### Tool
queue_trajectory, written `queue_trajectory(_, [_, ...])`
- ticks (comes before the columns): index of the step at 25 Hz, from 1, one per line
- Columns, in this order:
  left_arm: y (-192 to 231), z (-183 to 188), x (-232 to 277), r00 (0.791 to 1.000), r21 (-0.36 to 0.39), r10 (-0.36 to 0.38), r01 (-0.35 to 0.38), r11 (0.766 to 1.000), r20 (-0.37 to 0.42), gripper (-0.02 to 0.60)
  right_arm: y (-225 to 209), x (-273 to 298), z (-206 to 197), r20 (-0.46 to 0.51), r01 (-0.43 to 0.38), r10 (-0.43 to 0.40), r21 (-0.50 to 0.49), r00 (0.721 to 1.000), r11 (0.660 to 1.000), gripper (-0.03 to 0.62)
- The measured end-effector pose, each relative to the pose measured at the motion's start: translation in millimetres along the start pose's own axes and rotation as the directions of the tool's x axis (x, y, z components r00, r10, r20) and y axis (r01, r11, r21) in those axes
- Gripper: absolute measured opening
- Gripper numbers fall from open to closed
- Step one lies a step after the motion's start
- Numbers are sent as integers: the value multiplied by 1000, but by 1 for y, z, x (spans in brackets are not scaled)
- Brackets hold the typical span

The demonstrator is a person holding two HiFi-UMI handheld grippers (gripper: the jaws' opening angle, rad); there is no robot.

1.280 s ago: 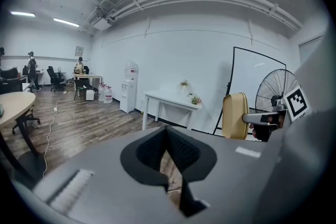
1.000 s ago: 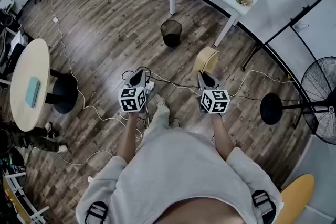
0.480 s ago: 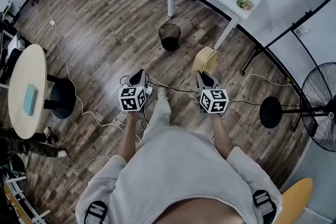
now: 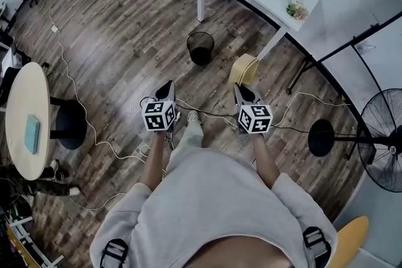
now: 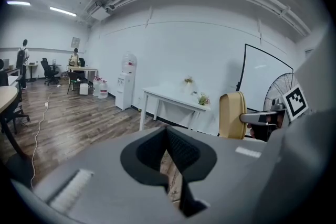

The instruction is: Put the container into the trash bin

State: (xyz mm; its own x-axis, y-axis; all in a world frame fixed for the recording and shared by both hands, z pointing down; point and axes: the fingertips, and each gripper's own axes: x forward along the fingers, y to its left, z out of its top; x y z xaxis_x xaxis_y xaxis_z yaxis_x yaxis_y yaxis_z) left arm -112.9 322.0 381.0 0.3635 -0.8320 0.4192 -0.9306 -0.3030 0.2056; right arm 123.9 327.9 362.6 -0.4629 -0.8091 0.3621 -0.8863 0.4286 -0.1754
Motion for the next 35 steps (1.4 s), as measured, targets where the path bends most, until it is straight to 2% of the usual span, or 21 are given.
queue_trajectory(18, [88,81,127,998,7,-62,62,998,-31,11,-23,146,67,-21,42,-42,2,999,999,29])
queue_trajectory(28, [110,96,162,996,19,-81,81,996,-43,11,-28,187,74,-38,42,-42,1,998,999,29])
queue_trajectory(35, [110,93,172,994,22,-92,93,995,-67,11,-29,194,69,-57,40,-39,10,998,999,29])
